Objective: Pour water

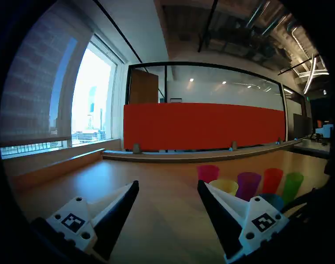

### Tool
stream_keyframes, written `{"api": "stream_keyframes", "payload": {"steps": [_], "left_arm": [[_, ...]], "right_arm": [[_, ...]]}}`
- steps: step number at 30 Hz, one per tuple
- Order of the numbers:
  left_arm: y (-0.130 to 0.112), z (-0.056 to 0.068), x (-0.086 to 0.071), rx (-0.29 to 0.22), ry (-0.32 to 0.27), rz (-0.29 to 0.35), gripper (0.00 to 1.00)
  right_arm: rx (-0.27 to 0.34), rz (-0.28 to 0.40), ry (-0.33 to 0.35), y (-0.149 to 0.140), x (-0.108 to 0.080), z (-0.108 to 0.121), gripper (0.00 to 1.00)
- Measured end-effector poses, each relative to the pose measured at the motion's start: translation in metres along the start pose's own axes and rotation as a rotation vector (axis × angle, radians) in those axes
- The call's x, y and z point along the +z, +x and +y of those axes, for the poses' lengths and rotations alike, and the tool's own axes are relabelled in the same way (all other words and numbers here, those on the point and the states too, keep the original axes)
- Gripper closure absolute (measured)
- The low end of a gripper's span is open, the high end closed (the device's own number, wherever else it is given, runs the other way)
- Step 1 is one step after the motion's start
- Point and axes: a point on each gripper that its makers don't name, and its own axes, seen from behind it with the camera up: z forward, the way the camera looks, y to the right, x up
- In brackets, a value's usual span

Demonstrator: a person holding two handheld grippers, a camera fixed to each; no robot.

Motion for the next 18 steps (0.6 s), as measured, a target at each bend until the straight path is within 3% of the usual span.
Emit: {"api": "stream_keyframes", "payload": {"steps": [18], "left_arm": [[-0.0010, 0.0014, -0.0016, 0.001, -0.013, -0.003, 0.01]], "right_arm": [[-0.010, 0.008, -0.005, 0.0065, -0.0027, 0.0004, 0.00]]}}
